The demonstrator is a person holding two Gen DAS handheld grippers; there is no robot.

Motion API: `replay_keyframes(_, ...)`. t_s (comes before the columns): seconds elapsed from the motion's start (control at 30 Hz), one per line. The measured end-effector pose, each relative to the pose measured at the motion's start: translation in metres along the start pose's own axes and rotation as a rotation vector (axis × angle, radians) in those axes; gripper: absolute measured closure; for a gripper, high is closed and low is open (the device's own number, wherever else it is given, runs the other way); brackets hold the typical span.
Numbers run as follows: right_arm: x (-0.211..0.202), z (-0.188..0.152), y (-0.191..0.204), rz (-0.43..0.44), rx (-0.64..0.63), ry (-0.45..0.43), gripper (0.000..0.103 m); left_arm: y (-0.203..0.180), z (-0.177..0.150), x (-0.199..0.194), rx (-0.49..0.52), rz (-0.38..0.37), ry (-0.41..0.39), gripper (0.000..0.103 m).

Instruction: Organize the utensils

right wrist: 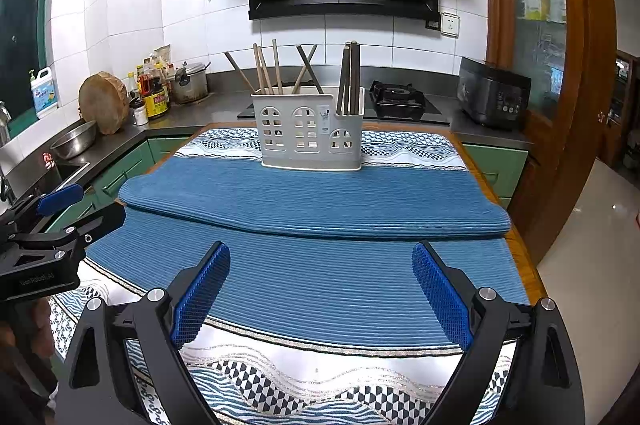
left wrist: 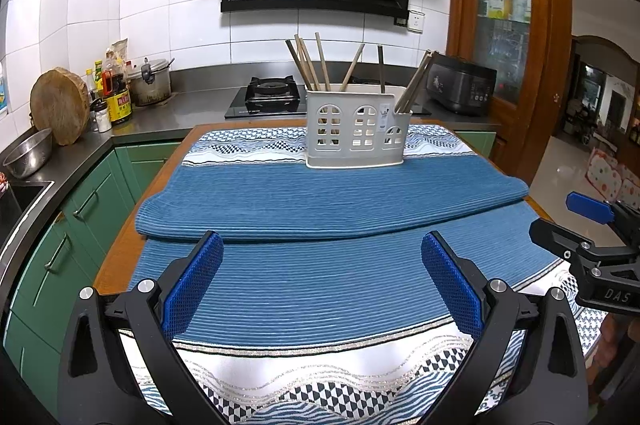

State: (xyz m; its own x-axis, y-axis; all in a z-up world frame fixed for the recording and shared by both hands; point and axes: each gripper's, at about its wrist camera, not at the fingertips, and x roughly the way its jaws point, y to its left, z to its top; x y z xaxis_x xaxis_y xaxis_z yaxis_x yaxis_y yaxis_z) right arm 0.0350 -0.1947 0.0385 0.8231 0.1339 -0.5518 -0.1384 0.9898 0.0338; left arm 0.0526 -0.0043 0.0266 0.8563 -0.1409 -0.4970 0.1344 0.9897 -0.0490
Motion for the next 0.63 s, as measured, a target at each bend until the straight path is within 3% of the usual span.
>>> replay_keyframes(0.63, 0.0023, -0.0031, 0.0014, 0.001, 0.005, 0.006, 0.014, 0.0004, -0.0029, 0.001, -0.006, 0.021, 0.005, 0.005)
